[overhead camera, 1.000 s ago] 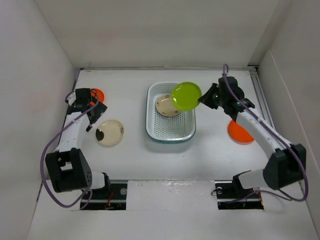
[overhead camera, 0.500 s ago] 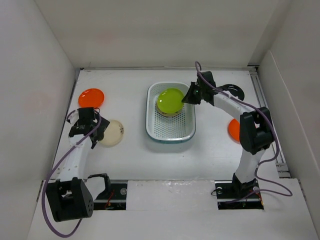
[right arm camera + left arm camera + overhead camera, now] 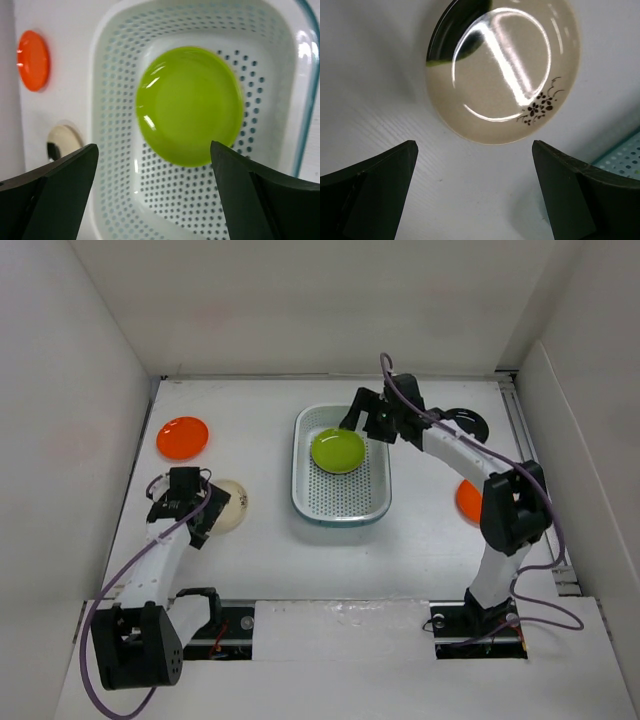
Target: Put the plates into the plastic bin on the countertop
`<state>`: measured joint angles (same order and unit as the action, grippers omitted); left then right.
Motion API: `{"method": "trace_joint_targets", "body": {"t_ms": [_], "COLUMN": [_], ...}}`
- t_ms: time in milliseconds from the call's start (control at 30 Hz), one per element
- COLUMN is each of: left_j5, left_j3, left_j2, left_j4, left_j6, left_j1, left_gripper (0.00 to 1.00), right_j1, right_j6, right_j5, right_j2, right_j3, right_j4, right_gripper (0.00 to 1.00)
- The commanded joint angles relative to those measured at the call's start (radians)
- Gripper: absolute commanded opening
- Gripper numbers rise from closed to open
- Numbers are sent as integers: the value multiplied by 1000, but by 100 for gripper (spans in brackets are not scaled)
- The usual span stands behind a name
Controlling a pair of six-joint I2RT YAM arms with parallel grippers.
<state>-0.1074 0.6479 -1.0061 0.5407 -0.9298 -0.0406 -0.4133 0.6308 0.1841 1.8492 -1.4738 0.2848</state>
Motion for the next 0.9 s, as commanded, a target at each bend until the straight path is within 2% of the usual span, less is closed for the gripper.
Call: {"method": "trace_joint_targets", "body": {"t_ms": [0,167,367,467,500,533,667,767,833,867], "left_j5": [20,-35,-86,-86,-86,-86,-75,-51,-60,-60], "left_j3": [-56,-99,-155,-156,-156,-156,-156,-166,-166,-166], "left_j2": [-6,-6,-64,-113,-146,-163,-248,-314,-324,-324], "left_j4": [-2,-44,-171,-189,-205,-217,-231,-255,-255,-255], "left_j6": [-82,-132,-207,-230,-230,-254,-277,-277,-277,-277], "left_j1": [1,1,1,1,1,1,1,1,1,1], "left_gripper": [100,100,100,93,87,70,36,17,0,0], "right_j1": [-53,-74,-102,-102,-102,-102,-81,-56,-42,-42], "right_j6": [-23,-36,-2,-2,-2,-2,7,17,29,38], "right_j5": [-84,-31,3,3,3,3,3,3,3,3], "right_j2": [-168,-280,-456,-530,-545,-561,-628,-666,-694,-694], "right_j3": [-13,16,148,188,188,197,217,228,237,237], "right_j4": [-24,-10,-94,-95,-95,-95,-85,-85,-85,-94], "right_gripper": [100,100,100,100,100,100,98,95,95,94]}}
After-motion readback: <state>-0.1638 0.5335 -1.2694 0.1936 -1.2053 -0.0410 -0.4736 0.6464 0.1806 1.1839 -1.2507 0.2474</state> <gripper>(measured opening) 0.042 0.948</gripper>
